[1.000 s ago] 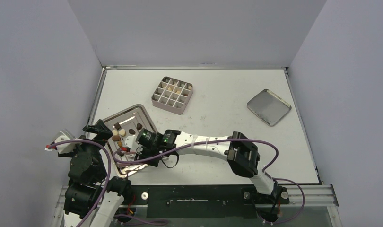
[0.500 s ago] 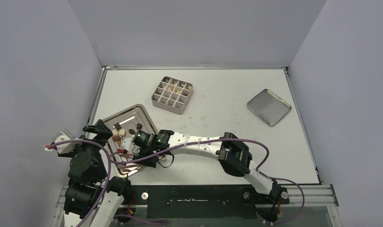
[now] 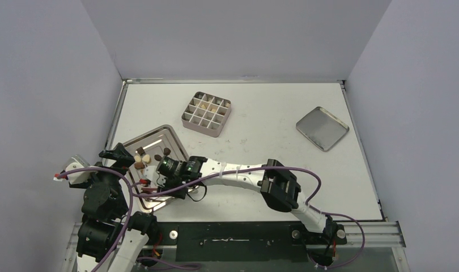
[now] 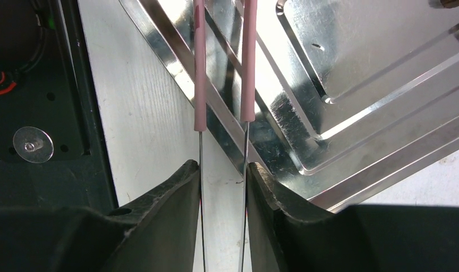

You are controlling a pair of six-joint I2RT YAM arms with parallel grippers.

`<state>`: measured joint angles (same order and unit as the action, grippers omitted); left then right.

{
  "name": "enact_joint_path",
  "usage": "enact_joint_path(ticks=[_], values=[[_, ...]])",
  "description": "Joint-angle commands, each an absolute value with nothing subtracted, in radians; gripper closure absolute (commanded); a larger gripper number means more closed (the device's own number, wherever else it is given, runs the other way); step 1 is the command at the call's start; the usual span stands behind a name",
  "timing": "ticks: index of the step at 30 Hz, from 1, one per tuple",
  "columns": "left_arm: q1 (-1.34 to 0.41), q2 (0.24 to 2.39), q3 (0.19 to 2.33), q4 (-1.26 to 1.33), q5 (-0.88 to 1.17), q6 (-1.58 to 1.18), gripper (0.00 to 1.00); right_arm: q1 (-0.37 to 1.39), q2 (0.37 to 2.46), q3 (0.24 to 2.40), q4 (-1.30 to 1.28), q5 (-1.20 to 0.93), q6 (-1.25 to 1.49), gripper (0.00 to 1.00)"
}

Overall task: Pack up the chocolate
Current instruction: Pick up the fake chocolate from the plate.

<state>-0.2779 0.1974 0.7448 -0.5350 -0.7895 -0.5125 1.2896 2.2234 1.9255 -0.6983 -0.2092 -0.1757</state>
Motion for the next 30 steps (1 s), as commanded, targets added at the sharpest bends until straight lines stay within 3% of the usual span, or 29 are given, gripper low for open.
enact_joint_path(ticks=[1,21,30], values=[[-0.270,0.198,0.752,-0.502,-0.794,-0.502,0.04,1.292,2.138,1.890,-0.643,-0.187,-0.172,0.74],[-0.269,0.191,0.754,-0.502,-0.792,-0.502,0.04,1.252,1.953,1.693,-0.561,-0.173,-0.100,0.81],[-0.268,0.199,0.754,-0.496,-0.771,-0.503,0.04,1.131,1.850,1.623,-0.547,-0.160,-0.057,0.82]])
